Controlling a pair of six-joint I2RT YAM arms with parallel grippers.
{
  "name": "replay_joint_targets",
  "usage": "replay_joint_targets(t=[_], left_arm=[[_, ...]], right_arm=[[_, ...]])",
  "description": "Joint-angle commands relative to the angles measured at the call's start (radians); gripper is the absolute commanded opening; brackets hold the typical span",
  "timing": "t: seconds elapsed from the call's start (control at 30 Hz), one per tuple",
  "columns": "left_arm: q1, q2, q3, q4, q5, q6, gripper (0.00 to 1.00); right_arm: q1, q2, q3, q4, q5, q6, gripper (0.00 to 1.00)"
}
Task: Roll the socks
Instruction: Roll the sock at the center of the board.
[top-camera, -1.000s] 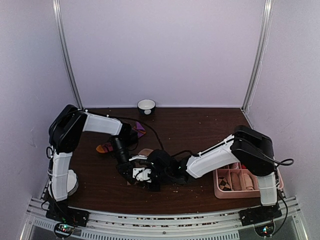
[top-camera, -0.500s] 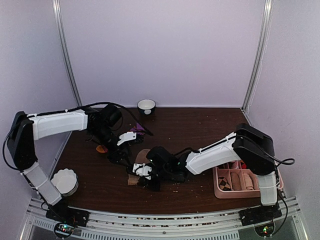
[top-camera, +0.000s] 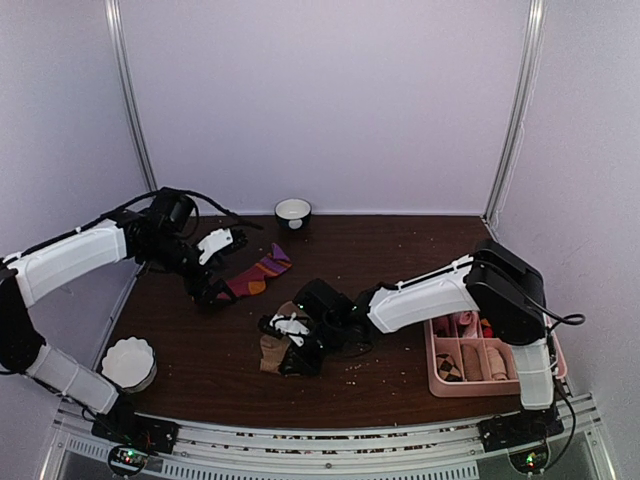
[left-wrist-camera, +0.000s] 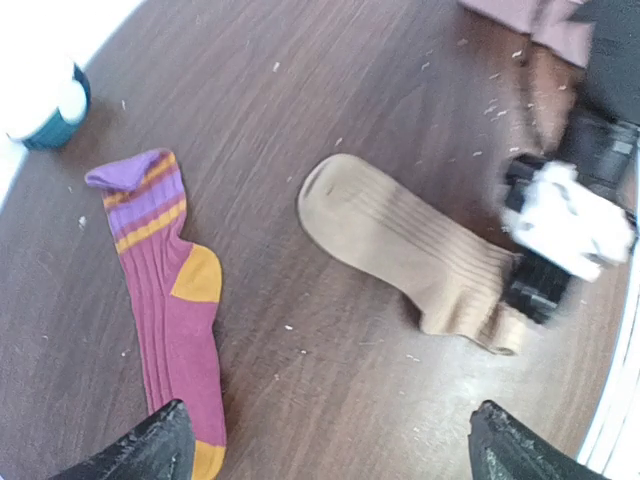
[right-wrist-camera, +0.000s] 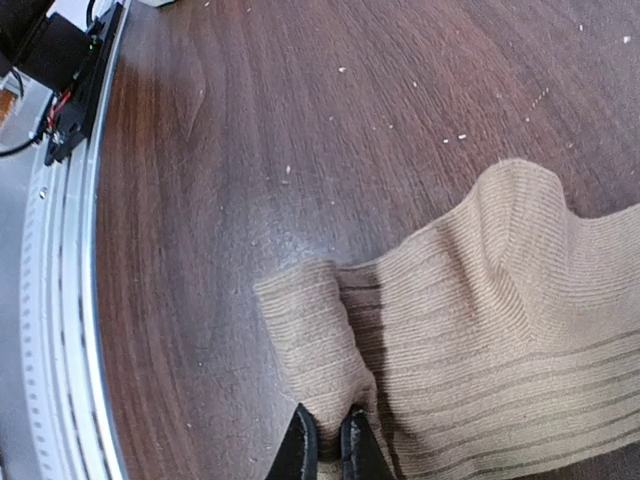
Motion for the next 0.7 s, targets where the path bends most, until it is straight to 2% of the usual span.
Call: replay_joint_targets(t=[0.0, 0.03, 0.17, 0.37, 0.5, 0.67], left_arm=[[-0.015, -0.193, -0.140, 0.080, 0.132, 0.070, 0.98], [-0.030, -0.233, -0.174, 0.102, 0.145, 0.085, 0.98], [-0.175, -0.221, -0.232, 0.104, 0.104, 0.139, 0.77], [-0.371, -0.091, -0.269, 0.138, -0.029, 0.201, 0.60], [-0.452, -0.015, -0.272, 0.204, -0.122, 0.218, 0.56], [-0.490, 0.034, -0.265, 0.306, -0.224, 0.248, 0.53]], right_arm=[[-0.020, 0.123, 0.011, -0.245, -0.084, 0.156, 0.00], [-0.023, 0.131, 0.017, -0.243, -0.102, 0.188, 0.00], [-0.044, 0.136, -0.013, -0.135, -0.178, 0.357, 0.00], [-0.087, 0.132, -0.096, 0.019, -0.247, 0.555, 0.00], [-0.093, 0.132, -0.094, -0.011, -0.249, 0.579, 0.00], [-0.094, 0.125, -0.090, -0.069, -0.235, 0.572, 0.00]])
